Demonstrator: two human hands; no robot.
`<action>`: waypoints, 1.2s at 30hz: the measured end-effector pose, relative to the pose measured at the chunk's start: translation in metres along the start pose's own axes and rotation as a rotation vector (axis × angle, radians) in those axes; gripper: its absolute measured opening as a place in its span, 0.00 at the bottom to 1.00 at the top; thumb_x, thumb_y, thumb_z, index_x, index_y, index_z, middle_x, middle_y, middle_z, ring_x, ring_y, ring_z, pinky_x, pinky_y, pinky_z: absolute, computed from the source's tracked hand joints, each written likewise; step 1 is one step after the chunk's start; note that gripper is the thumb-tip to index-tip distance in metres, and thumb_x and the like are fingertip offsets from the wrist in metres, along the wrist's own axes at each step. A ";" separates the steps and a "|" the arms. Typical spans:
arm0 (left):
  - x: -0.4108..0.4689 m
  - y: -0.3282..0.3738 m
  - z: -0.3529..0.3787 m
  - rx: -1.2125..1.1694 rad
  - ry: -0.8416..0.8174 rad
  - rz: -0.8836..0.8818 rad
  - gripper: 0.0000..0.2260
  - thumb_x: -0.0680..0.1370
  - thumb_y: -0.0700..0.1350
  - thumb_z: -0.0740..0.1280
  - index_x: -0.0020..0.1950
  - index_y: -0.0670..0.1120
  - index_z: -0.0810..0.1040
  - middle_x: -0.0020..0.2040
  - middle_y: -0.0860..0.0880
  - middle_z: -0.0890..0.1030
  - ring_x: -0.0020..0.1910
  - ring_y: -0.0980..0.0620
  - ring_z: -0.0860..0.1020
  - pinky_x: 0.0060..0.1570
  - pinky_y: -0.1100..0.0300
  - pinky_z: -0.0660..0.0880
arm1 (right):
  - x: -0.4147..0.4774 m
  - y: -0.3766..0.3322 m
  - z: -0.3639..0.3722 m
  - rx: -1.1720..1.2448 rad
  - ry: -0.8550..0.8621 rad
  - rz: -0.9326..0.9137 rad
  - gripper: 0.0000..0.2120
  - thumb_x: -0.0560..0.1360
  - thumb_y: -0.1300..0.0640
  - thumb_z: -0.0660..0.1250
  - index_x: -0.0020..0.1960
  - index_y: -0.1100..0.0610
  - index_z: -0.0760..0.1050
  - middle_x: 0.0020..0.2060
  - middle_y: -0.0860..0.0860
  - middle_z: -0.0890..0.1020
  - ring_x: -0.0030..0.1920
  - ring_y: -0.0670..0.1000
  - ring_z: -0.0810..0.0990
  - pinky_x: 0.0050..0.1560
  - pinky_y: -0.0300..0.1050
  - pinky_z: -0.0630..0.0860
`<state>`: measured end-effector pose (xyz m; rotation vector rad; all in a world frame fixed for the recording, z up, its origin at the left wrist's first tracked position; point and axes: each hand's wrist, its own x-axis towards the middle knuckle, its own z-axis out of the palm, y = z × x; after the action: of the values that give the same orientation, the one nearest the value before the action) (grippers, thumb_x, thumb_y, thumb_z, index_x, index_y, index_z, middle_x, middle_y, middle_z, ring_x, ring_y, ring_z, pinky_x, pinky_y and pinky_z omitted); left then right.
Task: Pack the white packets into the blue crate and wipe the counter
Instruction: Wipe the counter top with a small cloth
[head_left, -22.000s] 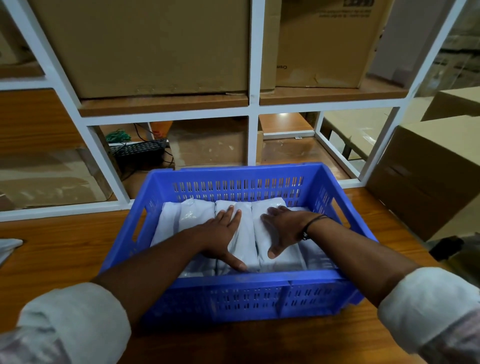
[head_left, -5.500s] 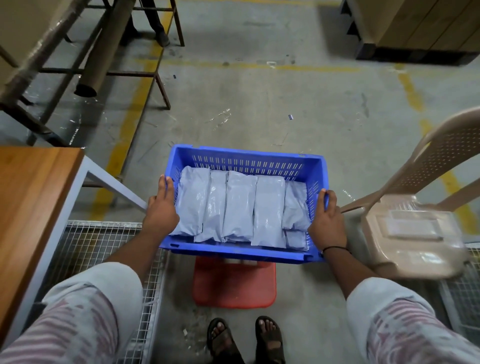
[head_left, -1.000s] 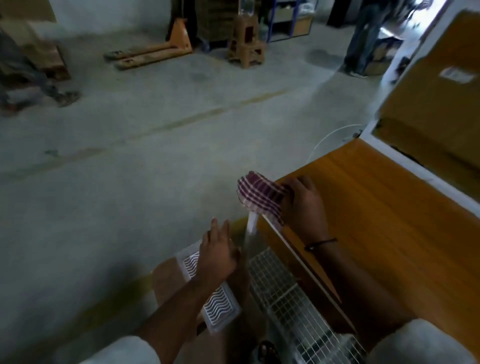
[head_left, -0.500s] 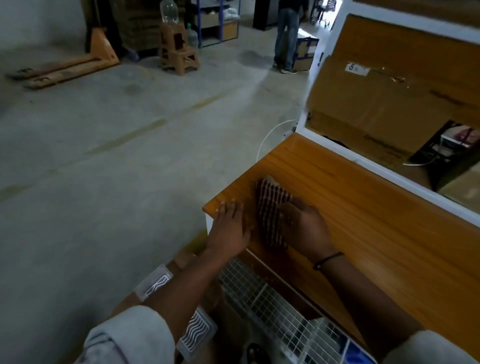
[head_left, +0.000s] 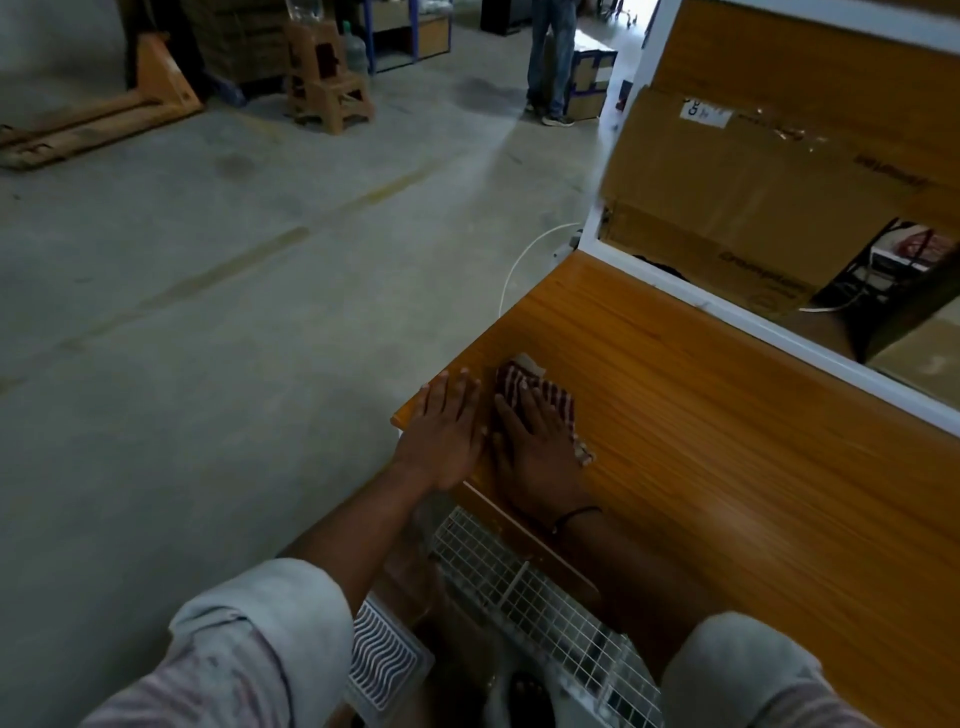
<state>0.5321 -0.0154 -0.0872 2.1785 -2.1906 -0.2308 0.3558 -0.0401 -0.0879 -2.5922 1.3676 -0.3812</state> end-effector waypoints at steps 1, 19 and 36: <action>0.003 -0.002 -0.001 0.004 -0.005 0.018 0.37 0.77 0.62 0.31 0.83 0.46 0.44 0.83 0.43 0.43 0.81 0.41 0.41 0.79 0.43 0.43 | -0.008 -0.001 -0.002 -0.006 0.005 -0.026 0.27 0.85 0.42 0.48 0.82 0.49 0.54 0.81 0.54 0.53 0.81 0.55 0.45 0.79 0.52 0.38; 0.050 -0.011 0.002 -0.008 0.028 0.096 0.31 0.84 0.63 0.42 0.83 0.50 0.41 0.82 0.49 0.37 0.80 0.47 0.36 0.79 0.47 0.40 | 0.014 0.068 -0.030 0.032 -0.086 -0.061 0.30 0.84 0.41 0.54 0.80 0.56 0.57 0.80 0.55 0.57 0.81 0.55 0.49 0.80 0.58 0.49; 0.053 -0.013 0.003 0.008 0.048 0.115 0.30 0.84 0.60 0.39 0.83 0.49 0.44 0.83 0.49 0.41 0.81 0.46 0.39 0.79 0.47 0.44 | 0.010 0.105 -0.034 -0.015 -0.176 -0.430 0.27 0.85 0.46 0.50 0.82 0.50 0.52 0.81 0.52 0.55 0.81 0.53 0.49 0.80 0.56 0.48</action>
<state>0.5442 -0.0685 -0.0959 2.0306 -2.2851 -0.1626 0.2685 -0.1080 -0.0833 -2.8426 0.7555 -0.1927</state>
